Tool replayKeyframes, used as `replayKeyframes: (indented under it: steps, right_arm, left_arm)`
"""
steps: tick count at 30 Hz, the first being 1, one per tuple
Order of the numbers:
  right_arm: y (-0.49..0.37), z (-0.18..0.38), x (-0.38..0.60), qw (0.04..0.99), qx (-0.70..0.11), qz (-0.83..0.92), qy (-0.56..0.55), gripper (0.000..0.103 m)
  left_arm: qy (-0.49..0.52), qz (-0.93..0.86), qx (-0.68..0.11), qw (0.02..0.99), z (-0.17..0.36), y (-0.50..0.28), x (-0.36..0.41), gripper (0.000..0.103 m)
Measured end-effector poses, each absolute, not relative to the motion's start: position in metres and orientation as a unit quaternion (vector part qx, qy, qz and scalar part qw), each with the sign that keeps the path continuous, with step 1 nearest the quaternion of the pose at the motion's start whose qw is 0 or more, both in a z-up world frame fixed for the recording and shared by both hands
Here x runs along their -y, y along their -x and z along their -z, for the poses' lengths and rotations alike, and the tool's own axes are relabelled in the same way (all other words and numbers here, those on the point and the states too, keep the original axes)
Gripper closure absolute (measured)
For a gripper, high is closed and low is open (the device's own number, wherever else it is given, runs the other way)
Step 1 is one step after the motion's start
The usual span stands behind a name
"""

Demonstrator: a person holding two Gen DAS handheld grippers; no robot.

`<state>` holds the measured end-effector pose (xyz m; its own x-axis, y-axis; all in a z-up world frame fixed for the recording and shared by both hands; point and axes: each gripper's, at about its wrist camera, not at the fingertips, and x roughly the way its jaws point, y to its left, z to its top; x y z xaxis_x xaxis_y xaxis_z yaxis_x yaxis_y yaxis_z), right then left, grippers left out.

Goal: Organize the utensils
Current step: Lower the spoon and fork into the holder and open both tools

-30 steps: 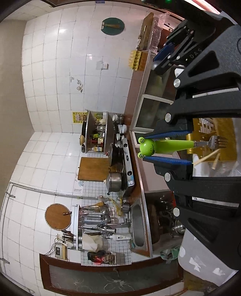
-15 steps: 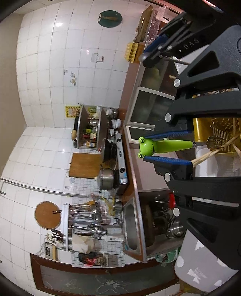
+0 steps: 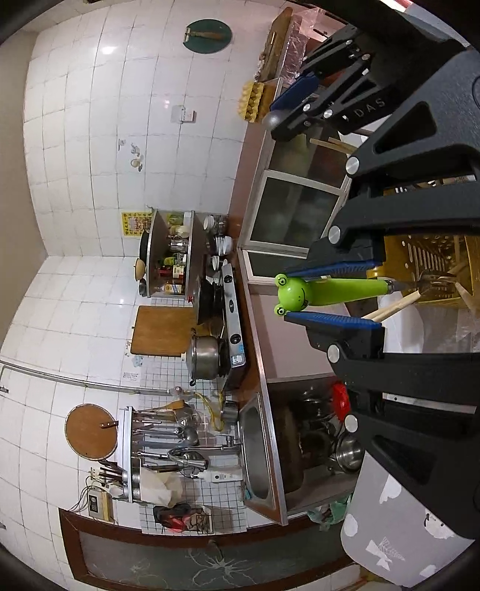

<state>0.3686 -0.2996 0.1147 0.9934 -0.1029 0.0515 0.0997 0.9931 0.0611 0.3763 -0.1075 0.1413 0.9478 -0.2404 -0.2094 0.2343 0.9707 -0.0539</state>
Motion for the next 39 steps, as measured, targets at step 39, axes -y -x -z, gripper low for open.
replayKeyframes:
  steps: [39]
  right_arm:
    - [-0.345,-0.107,0.314,0.998,-0.03,0.006,-0.047,0.067]
  left_arm:
    - [0.027,0.19,-0.162,0.968,-0.137,-0.348,0.088,0.086]
